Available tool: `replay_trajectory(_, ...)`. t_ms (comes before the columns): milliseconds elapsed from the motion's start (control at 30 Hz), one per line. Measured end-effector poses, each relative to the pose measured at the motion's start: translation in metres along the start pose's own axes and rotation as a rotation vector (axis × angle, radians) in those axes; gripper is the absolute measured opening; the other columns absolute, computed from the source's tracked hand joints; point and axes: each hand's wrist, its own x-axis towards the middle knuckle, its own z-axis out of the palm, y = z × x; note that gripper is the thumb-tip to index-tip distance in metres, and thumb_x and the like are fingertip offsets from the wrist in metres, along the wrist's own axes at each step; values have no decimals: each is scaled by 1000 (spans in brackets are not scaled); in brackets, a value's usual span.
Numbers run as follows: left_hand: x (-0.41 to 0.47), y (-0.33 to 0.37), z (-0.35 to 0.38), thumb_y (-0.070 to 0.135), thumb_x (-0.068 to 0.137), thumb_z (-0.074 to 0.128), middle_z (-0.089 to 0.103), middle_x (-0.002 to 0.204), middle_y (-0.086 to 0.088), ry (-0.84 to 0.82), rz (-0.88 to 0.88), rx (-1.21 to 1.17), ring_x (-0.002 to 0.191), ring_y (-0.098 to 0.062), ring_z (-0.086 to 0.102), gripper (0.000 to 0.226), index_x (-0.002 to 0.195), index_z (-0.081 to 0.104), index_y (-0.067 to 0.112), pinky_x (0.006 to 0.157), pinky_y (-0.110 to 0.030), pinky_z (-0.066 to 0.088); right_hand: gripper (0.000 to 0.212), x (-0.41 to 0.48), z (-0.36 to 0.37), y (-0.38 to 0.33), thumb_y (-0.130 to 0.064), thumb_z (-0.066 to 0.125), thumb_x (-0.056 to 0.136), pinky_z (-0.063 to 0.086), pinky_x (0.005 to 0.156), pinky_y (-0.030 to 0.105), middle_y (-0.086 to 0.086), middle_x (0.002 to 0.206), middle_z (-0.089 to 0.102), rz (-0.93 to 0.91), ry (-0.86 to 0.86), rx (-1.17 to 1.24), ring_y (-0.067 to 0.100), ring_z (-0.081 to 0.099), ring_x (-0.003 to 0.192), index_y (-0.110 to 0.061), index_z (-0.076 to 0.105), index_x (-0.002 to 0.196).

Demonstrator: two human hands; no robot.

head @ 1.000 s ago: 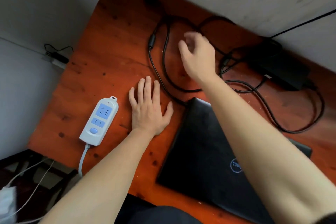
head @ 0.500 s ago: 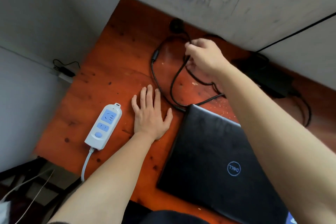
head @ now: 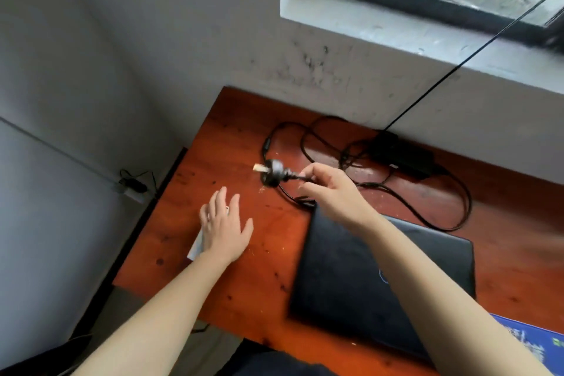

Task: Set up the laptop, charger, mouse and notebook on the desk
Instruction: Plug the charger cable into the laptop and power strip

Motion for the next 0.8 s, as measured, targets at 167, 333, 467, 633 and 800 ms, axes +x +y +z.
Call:
replay_trajectory(167,-30,-40,-2,67,81,58,17,160,-15,-144,-283,-19,145,-34,18,95,153,22,16,110,-54,29,12,20,19,-28,-25,65,86,39,60,24,-12,70,57,-41,32,-361,6,51,65,-29,56,77)
replay_trajectory(333,-50,-49,6,60,84,58,26,154,-10,-204,-363,-75,136,-29,29,80,146,30,19,105,-45,36,35,46,-4,-21,-43,50,100,43,75,35,6,84,68,132,351,-206,24,65,87,-20,53,74)
replay_trajectory(467,-56,-51,7,55,86,58,30,148,-8,-195,-368,-101,130,-27,34,70,141,35,19,101,-40,42,49,44,-14,13,-40,37,105,44,82,36,16,92,72,253,296,-511,35,63,93,-13,68,78)
replay_trajectory(633,-56,-52,1,49,84,66,40,130,-5,-186,-409,-207,114,-23,43,59,129,42,19,83,-32,49,21,32,8,20,-36,52,102,50,92,34,-2,96,75,105,356,-118,18,68,97,-32,73,100)
replay_trajectory(800,-61,-52,-7,44,74,74,57,106,-1,-79,-421,-304,94,-17,45,58,118,43,22,66,-30,46,16,12,28,18,-19,61,95,42,100,26,-8,105,63,-179,226,-394,20,57,113,-21,74,105)
